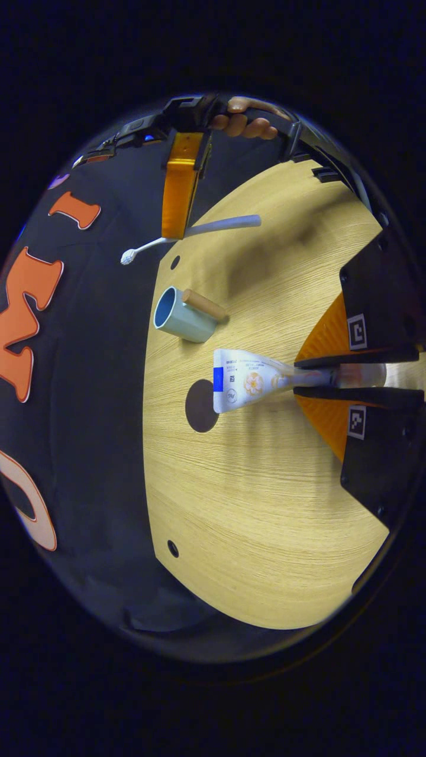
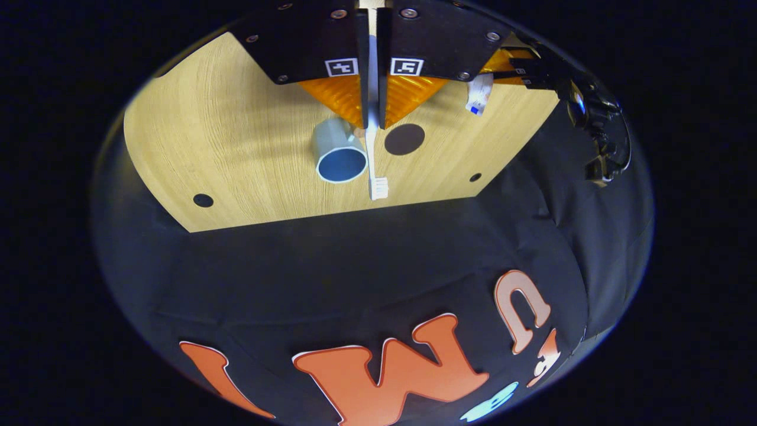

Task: Put the toothbrush and toothpaste on the desktop into the cup, then pick up the cup and place it on the coaster on the desktop.

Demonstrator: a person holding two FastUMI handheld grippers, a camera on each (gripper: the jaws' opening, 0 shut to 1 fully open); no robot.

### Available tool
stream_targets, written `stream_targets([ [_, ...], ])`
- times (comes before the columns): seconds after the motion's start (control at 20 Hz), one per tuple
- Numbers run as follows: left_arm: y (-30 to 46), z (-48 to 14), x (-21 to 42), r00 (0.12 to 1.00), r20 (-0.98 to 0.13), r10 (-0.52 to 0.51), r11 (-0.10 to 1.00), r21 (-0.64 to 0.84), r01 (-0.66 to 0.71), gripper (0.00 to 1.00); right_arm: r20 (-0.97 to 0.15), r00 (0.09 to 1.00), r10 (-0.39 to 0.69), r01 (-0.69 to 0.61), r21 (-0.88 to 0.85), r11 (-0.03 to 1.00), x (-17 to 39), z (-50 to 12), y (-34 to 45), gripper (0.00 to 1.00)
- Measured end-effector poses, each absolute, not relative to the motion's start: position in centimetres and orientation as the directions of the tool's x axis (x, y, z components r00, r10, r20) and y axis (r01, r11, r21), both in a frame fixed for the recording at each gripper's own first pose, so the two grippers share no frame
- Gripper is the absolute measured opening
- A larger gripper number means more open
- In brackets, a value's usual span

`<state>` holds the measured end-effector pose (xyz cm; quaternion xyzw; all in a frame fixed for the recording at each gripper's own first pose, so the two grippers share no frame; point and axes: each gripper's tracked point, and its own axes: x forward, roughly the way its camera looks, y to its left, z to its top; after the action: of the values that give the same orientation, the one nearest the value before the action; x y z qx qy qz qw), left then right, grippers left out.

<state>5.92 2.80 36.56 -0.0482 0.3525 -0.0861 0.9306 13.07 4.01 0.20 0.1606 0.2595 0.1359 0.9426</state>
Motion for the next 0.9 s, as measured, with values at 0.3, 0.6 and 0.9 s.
stream_targets([
  [0.3,3.0,37.6,6.3,0.792,-0.585,-0.177,0.982,-0.153,0.107,0.2,-0.328,0.89,0.315,-0.17,0.401,0.9,17.7,2.3,3.5,0.05],
  [0.6,3.0,37.2,6.9,0.839,-0.518,-0.166,0.985,-0.125,0.117,0.2,-0.135,0.962,0.239,-0.162,0.425,0.89,22.9,4.9,1.2,0.05],
  [0.9,3.4,40.3,5.7,0.901,-0.403,-0.163,0.986,-0.093,0.136,0.2,-0.015,0.981,0.196,-0.166,0.471,0.867,26.6,4.8,-0.2,0.06],
])
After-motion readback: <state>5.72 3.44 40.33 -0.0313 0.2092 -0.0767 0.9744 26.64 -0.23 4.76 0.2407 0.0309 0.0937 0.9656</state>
